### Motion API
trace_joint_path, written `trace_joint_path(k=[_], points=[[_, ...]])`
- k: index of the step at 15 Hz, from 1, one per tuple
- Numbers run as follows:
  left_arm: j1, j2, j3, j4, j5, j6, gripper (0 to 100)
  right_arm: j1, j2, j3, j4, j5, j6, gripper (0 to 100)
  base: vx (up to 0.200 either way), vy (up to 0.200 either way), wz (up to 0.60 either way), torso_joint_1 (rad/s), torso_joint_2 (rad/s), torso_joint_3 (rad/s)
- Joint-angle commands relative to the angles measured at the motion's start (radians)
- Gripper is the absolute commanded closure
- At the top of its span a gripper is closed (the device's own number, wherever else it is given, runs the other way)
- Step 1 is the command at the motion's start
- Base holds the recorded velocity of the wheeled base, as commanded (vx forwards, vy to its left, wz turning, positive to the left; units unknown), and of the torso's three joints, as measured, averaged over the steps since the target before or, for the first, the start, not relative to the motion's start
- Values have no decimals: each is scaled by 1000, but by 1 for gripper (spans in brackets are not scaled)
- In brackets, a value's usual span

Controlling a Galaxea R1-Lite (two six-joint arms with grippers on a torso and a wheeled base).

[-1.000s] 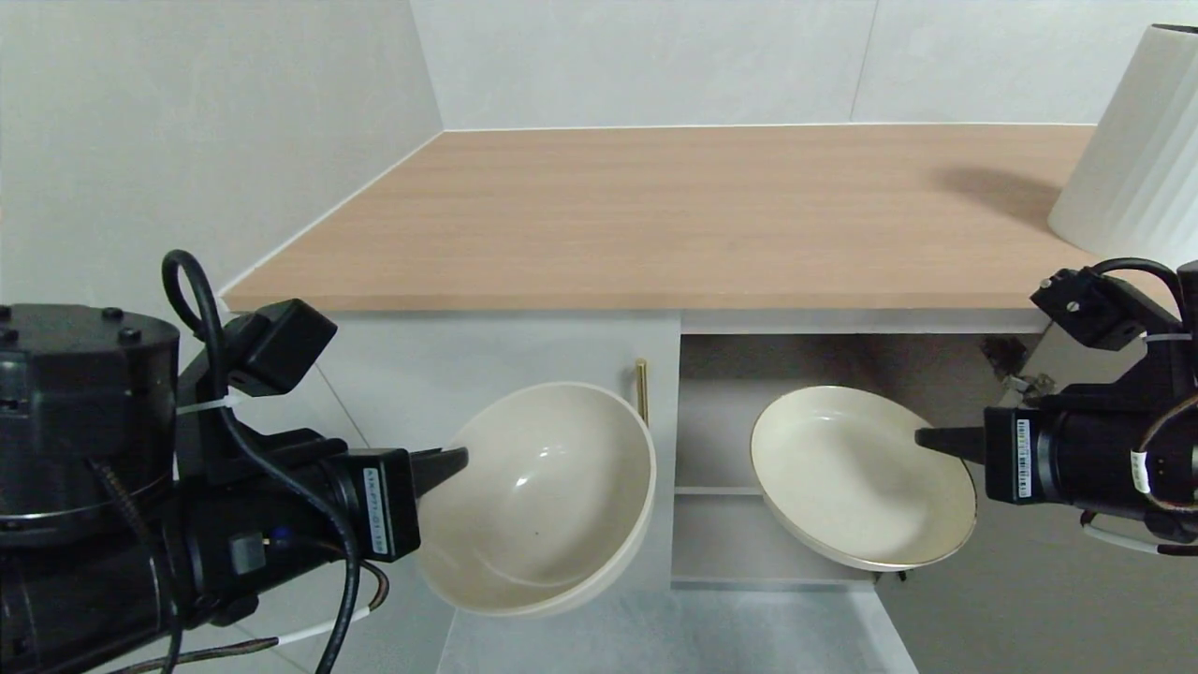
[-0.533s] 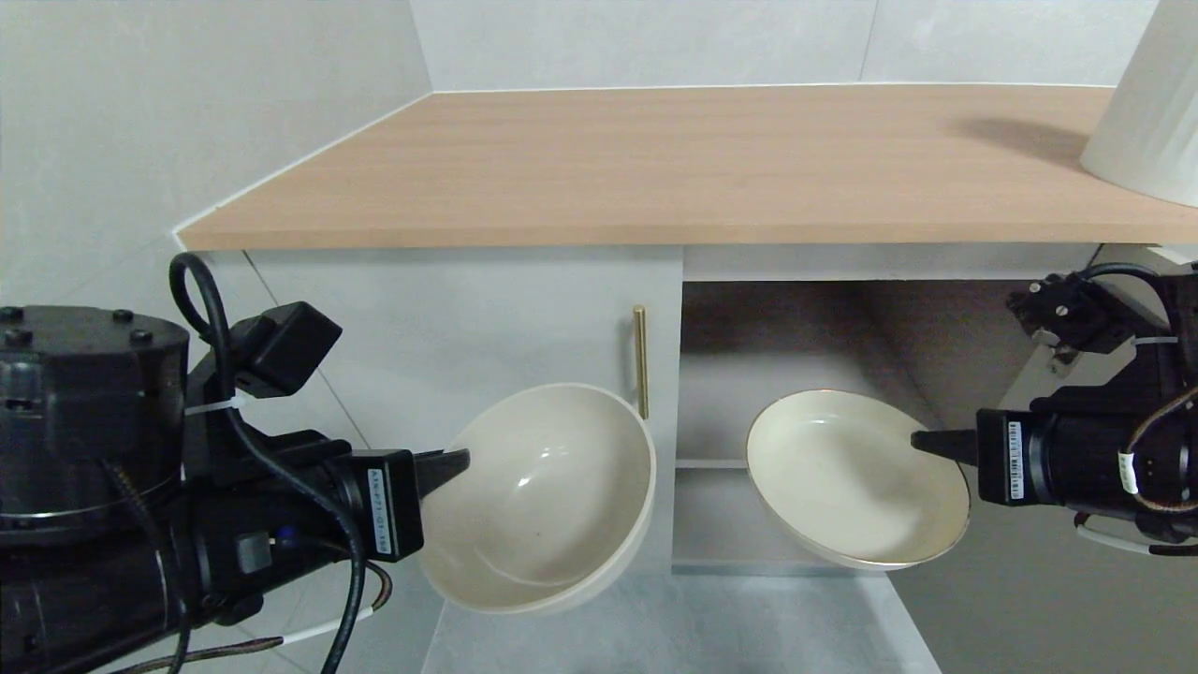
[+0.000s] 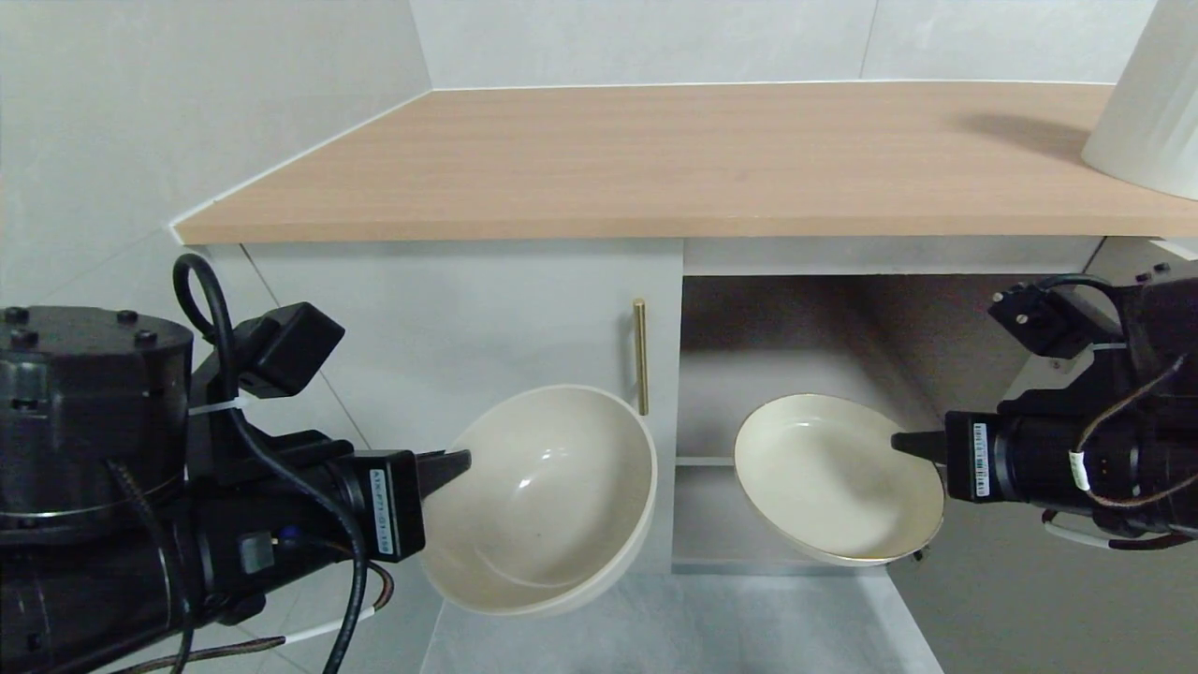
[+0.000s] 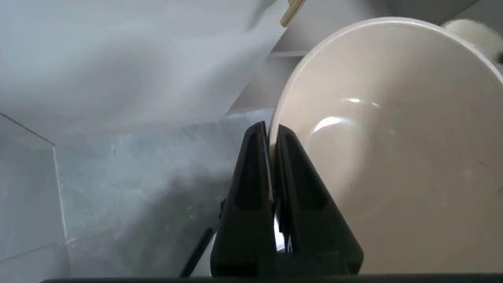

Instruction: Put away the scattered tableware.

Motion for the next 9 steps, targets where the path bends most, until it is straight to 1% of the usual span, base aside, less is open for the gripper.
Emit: trace_joint_path(k=[1, 2, 4, 5, 7, 9], points=[[0, 12, 0, -2, 1, -2, 100, 0, 128, -8, -44, -26, 5, 100, 0, 0, 0, 0, 0, 0], [0, 12, 0, 0, 1, -1, 100, 0, 192, -8, -84, -60, 12, 100, 0, 0, 0, 0, 0, 0], [0, 10, 0, -2, 1, -1, 100, -32, 323, -8, -183, -105, 31, 100, 0, 0, 0, 0, 0, 0], [0, 12, 0, -2, 1, -1, 100, -49, 389, -6, -254, -114, 58, 100, 0, 0, 0, 0, 0, 0], [0, 12, -2, -2, 1, -1, 100, -85, 476, -3, -375, -121, 70, 100, 0, 0, 0, 0, 0, 0], [0, 12, -3, -2, 1, -1, 100, -127, 555, -12, -450, -138, 70, 100, 0, 0, 0, 0, 0, 0]])
